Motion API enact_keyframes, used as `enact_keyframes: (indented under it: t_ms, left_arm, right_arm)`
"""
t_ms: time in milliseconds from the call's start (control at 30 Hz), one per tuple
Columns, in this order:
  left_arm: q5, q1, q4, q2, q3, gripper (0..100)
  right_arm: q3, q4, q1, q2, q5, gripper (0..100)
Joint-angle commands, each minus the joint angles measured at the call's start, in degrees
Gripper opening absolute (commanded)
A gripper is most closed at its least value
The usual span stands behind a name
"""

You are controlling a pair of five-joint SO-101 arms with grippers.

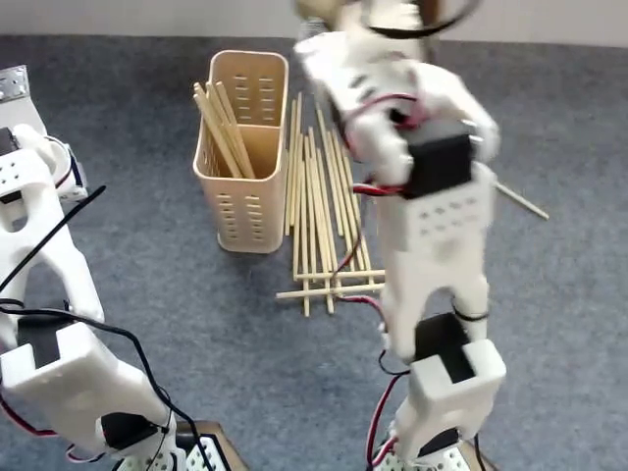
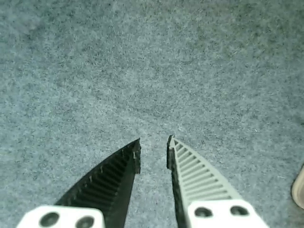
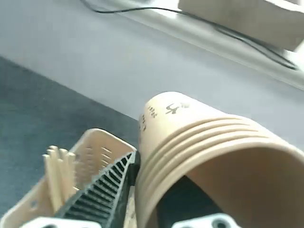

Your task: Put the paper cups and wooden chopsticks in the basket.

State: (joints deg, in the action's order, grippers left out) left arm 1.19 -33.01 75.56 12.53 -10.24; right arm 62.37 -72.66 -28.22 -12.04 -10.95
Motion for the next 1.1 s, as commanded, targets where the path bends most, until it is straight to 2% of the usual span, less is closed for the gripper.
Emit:
enact_keyframes:
  t_ms: [0,133,300,567,800,867,1000,1067]
  left_arm:
    - [-0.9,-2.2,-0.9,-2.7,-0.1,12]
    - [-0.9,-3.6,-4.1,-2.7,1.5,12]
    - [-0.8,-3.5,-8.7,-2.8,6.3,12]
    - [-0.8,-3.9,-8.9,-2.8,7.5,12]
    - [-0.9,-3.9,-8.9,-2.8,7.6,12]
    - [-0.9,-3.9,-8.9,-2.8,7.6,12]
    - [-0.9,-3.9,-9.1,-2.8,8.5,12]
    - [-0.9,-3.9,-9.1,-2.8,8.5,12]
  right_arm:
    - [-8.4,8.4,-2.1,2.2,0.4,0.5]
    - [-16.5,10.4,-4.4,2.2,-0.9,0.5]
    - [-18.2,8.0,-6.3,2.0,-1.8,0.5]
    - [-21.6,5.6,-7.3,-4.8,-2.3,0.5]
    - [-19.6,6.5,-10.8,-6.6,-7.6,0.8]
    - [-16.6,6.5,-11.6,-6.8,-8.2,4.9]
    - [-12.5,6.3,-11.8,-6.9,-8.3,23.3]
    - [-12.4,6.0,-11.8,-6.9,-8.3,25.3]
